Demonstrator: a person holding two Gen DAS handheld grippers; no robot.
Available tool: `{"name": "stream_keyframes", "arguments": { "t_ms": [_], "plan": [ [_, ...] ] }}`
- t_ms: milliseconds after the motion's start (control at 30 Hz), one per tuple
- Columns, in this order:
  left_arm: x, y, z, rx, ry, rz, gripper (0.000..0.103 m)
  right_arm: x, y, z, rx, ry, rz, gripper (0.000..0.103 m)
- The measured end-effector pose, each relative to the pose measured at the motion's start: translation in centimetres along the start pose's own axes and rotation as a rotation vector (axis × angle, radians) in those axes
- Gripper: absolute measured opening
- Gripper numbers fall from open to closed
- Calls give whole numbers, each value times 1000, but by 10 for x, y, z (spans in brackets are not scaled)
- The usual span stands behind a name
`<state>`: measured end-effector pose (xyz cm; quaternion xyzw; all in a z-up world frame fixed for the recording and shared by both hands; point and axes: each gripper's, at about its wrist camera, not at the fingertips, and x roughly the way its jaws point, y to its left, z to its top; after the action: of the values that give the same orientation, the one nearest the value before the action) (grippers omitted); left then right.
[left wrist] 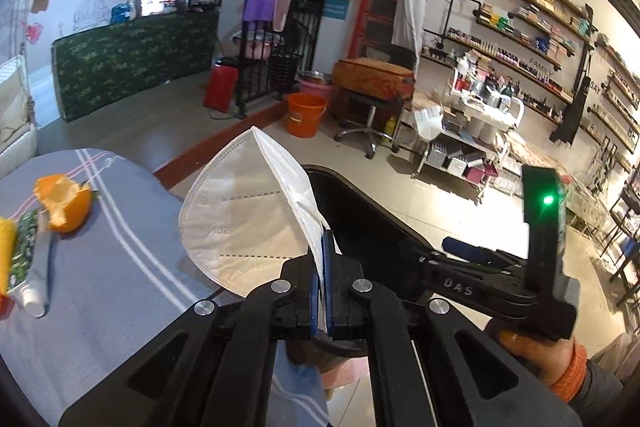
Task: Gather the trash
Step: 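Carry the mask and white bag to the black bin and release both, then return both tools to the bed and close the right tool on the green carton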
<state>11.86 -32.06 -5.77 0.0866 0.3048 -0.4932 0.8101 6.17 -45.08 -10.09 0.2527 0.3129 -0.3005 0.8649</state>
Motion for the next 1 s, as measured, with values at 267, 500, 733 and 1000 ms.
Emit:
{"name": "stream_keyframes", "arguments": {
  "t_ms": [267,500,733,1000],
  "plan": [
    [40,-19,4,13,69,-55,3,-16,-32,6,47,-45,-68,71],
    [62,-26,2,37,120,-37,9,-20,-50,4,62,-54,-107,72],
    [49,-23,2,28,62,-46,79,-22,-53,9,67,-68,-131,73],
    [7,-4,-1,-5,0,75,92,-21,-41,10,52,-70,-113,78]
  ]
}}
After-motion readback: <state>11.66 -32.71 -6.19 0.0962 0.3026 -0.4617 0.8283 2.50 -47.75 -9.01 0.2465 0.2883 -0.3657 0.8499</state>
